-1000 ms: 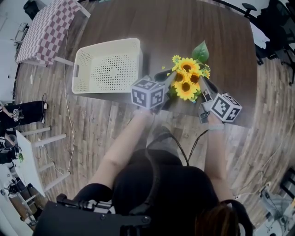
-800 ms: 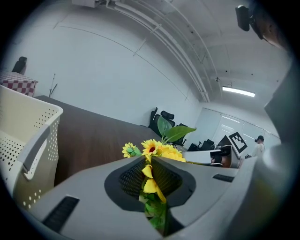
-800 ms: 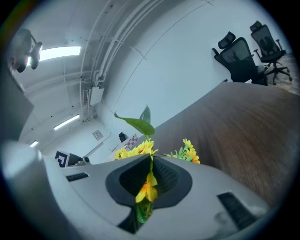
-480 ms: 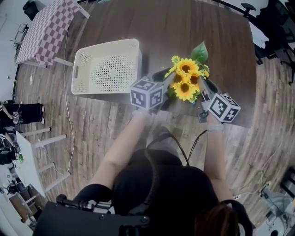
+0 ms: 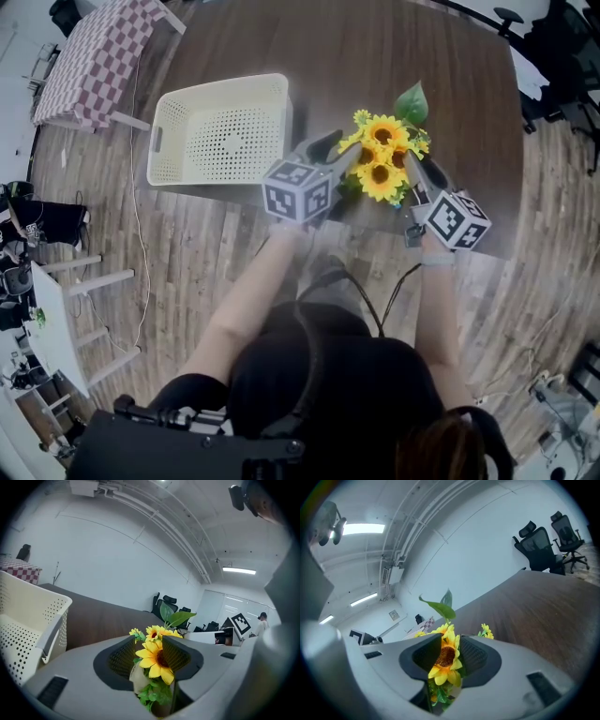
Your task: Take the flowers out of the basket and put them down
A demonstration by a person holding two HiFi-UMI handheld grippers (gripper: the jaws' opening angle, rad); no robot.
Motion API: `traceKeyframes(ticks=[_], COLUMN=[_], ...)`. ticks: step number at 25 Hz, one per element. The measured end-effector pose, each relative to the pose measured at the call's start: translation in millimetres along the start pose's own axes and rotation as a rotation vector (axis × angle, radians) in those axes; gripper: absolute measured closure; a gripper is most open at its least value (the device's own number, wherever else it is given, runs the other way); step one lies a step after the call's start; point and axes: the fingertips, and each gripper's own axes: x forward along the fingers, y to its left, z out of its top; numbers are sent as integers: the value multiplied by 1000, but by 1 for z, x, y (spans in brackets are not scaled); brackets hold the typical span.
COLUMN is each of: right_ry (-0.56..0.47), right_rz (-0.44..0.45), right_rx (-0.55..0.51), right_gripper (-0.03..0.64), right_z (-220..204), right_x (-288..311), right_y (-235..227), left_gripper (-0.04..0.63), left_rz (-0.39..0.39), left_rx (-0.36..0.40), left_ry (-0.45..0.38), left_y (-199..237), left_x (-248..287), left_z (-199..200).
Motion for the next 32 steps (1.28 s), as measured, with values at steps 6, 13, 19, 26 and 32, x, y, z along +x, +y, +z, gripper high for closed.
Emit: traceKeyframes(ticks=[6, 13, 19, 26, 32], right_ry=[-36, -82, -90, -99, -117], right_rz=[-31, -49, -34, -28, 0], right_rx=[-32, -81, -137, -166, -175], right_gripper=[489, 489, 489, 530, 612], right_z=[5, 9, 4, -1, -6], right_x=[-7, -23, -28, -39, -46], right_y=[-1, 7, 19, 25, 34], left_gripper=[407, 427, 485, 557, 595], left_rz=[34, 70, 61, 51, 51], left_rx=[19, 39, 50, 50, 39], left_ry=[-42, -89, -97, -109, -106], left_y=[4, 6, -1, -10, -13], left_x=[-11, -32, -42, -51, -61], left_z=[5, 7, 3, -4, -14])
